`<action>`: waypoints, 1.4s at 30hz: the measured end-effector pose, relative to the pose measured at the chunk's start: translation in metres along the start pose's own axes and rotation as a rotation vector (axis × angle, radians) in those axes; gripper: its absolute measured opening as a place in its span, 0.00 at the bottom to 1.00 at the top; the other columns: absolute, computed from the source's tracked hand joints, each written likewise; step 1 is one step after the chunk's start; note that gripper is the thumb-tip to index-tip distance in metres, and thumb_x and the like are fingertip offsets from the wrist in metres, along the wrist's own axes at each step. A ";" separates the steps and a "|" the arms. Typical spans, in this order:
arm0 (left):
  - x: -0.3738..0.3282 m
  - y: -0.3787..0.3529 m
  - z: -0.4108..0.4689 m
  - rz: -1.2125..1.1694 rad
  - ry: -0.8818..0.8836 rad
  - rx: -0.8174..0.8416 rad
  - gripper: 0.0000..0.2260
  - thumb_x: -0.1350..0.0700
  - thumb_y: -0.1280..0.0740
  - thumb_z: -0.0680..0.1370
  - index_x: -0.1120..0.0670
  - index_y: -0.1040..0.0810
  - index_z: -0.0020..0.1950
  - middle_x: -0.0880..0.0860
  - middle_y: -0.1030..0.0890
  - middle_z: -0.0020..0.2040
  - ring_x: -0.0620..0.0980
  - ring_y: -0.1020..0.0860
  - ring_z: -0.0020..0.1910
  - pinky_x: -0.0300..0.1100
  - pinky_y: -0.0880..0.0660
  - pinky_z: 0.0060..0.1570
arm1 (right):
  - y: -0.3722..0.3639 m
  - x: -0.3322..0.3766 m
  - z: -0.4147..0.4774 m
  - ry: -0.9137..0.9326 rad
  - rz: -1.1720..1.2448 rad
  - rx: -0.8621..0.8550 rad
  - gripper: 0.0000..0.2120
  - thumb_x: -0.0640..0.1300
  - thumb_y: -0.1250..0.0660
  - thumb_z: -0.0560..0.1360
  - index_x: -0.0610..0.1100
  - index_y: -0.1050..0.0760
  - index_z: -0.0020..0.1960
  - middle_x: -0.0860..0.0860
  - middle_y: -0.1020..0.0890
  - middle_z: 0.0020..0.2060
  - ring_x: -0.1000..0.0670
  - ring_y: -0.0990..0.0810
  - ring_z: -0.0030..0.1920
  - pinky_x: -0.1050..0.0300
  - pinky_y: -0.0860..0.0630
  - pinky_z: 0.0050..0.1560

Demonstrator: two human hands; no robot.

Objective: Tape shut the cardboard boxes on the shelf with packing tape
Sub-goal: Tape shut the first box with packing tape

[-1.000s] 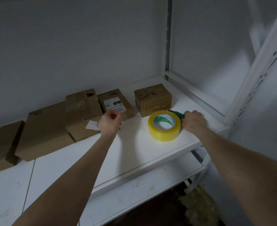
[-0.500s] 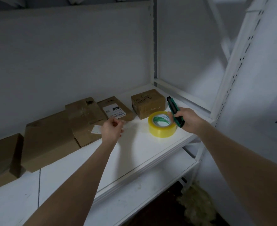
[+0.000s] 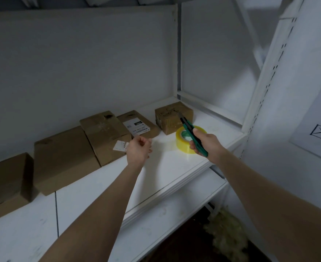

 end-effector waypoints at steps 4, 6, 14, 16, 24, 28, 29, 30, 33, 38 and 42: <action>0.003 0.000 -0.001 -0.010 0.028 -0.011 0.08 0.55 0.33 0.78 0.54 0.28 0.40 0.54 0.20 0.38 0.46 0.22 0.32 0.39 0.28 0.29 | 0.004 -0.005 0.000 -0.019 -0.139 -0.090 0.18 0.56 0.35 0.79 0.40 0.23 0.43 0.49 0.23 0.26 0.56 0.26 0.22 0.63 0.31 0.24; 0.005 -0.001 -0.001 -0.002 0.042 -0.017 0.06 0.56 0.33 0.78 0.56 0.26 0.43 0.54 0.20 0.40 0.46 0.22 0.33 0.39 0.27 0.29 | 0.007 -0.011 0.001 -0.027 -0.159 -0.103 0.20 0.58 0.36 0.78 0.41 0.22 0.43 0.48 0.23 0.27 0.55 0.26 0.23 0.62 0.31 0.26; 0.009 -0.004 -0.002 0.010 0.120 0.072 0.10 0.53 0.26 0.73 0.56 0.20 0.50 0.52 0.20 0.40 0.48 0.21 0.36 0.40 0.25 0.31 | -0.019 -0.019 0.013 0.019 -0.074 0.235 0.12 0.43 0.40 0.82 0.38 0.27 0.62 0.45 0.17 0.43 0.51 0.17 0.36 0.61 0.20 0.36; 0.010 -0.005 -0.004 0.004 0.135 0.071 0.06 0.55 0.27 0.74 0.57 0.18 0.46 0.52 0.19 0.40 0.47 0.22 0.35 0.39 0.26 0.32 | -0.023 -0.020 0.017 0.029 -0.146 0.242 0.10 0.41 0.41 0.83 0.37 0.27 0.60 0.45 0.19 0.41 0.52 0.21 0.32 0.62 0.22 0.33; 0.012 -0.003 -0.009 -0.013 0.141 0.043 0.06 0.56 0.29 0.75 0.54 0.20 0.38 0.49 0.19 0.38 0.45 0.23 0.32 0.37 0.27 0.30 | -0.022 -0.019 0.023 0.110 -0.306 0.188 0.12 0.46 0.41 0.83 0.38 0.25 0.49 0.46 0.22 0.33 0.51 0.25 0.30 0.62 0.26 0.30; 0.015 0.000 -0.009 -0.027 0.161 0.026 0.05 0.56 0.29 0.76 0.55 0.20 0.41 0.51 0.19 0.39 0.45 0.22 0.32 0.37 0.27 0.30 | -0.034 -0.027 0.028 0.044 -0.303 0.225 0.11 0.45 0.44 0.84 0.40 0.28 0.60 0.48 0.17 0.41 0.51 0.20 0.35 0.58 0.23 0.39; 0.015 0.001 -0.009 -0.022 0.160 0.023 0.05 0.56 0.30 0.76 0.56 0.20 0.41 0.51 0.19 0.39 0.44 0.22 0.32 0.36 0.27 0.29 | -0.035 -0.027 0.029 0.047 -0.322 0.214 0.11 0.45 0.44 0.84 0.40 0.28 0.61 0.49 0.16 0.41 0.51 0.21 0.35 0.58 0.24 0.39; 0.016 0.001 -0.009 -0.015 0.156 0.017 0.05 0.55 0.30 0.76 0.56 0.20 0.41 0.51 0.19 0.39 0.44 0.22 0.32 0.36 0.28 0.29 | -0.034 -0.025 0.029 0.067 -0.357 0.190 0.11 0.45 0.44 0.84 0.40 0.28 0.61 0.49 0.16 0.41 0.52 0.22 0.34 0.59 0.25 0.38; 0.014 0.001 -0.010 -0.009 0.124 -0.009 0.06 0.56 0.30 0.76 0.54 0.20 0.39 0.50 0.18 0.41 0.44 0.22 0.31 0.36 0.29 0.29 | -0.033 -0.021 0.027 0.157 -0.468 0.131 0.12 0.48 0.43 0.83 0.42 0.26 0.60 0.50 0.17 0.38 0.53 0.25 0.32 0.63 0.28 0.34; 0.013 0.004 -0.014 -0.014 0.100 0.005 0.06 0.58 0.29 0.75 0.52 0.18 0.38 0.49 0.17 0.41 0.46 0.21 0.32 0.45 0.21 0.46 | -0.038 -0.024 0.029 0.147 -0.553 0.066 0.17 0.49 0.43 0.83 0.40 0.27 0.64 0.49 0.18 0.41 0.51 0.25 0.35 0.58 0.26 0.39; 0.011 0.010 -0.018 0.005 0.095 0.052 0.02 0.59 0.29 0.75 0.56 0.17 0.43 0.51 0.17 0.44 0.40 0.22 0.27 0.33 0.24 0.34 | -0.038 -0.026 0.028 0.125 -0.560 0.034 0.18 0.48 0.44 0.84 0.39 0.29 0.67 0.45 0.17 0.49 0.51 0.25 0.36 0.60 0.28 0.36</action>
Point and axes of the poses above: each hand's wrist, its own z-axis towards the middle knuckle, its own y-axis out of the back of the hand, x = y × z, the point moved 6 cm from there along z, towards the middle knuckle
